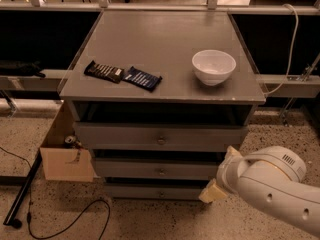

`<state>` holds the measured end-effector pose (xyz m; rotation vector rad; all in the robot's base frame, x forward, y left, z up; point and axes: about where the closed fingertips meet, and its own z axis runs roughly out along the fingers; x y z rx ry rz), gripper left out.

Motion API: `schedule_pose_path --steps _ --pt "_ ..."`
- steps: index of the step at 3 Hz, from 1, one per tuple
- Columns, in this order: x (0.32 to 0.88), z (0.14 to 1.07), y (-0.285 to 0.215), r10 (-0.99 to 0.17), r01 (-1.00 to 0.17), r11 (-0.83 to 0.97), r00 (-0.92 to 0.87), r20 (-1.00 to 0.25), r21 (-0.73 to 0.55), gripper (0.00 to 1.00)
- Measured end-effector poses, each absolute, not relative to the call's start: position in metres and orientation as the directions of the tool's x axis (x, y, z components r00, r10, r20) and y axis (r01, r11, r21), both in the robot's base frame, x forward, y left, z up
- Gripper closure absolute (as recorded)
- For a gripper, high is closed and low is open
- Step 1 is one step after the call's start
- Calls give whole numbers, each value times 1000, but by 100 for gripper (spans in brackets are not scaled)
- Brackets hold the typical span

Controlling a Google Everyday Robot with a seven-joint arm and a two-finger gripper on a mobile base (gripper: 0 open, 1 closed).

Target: Open middle drawer

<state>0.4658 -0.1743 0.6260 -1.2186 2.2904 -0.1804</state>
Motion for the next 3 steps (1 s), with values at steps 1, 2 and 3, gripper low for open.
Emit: schedule_pose_path --steps 1,2,3 --pt "467 627 -175 -801 -727 586 -453 -391 -357 0" --pt "474 623 -187 -801 -715 593 -477 -362 -371 0" --pt "486 604 -201 -778 -701 624 -519 -353 -345 0"
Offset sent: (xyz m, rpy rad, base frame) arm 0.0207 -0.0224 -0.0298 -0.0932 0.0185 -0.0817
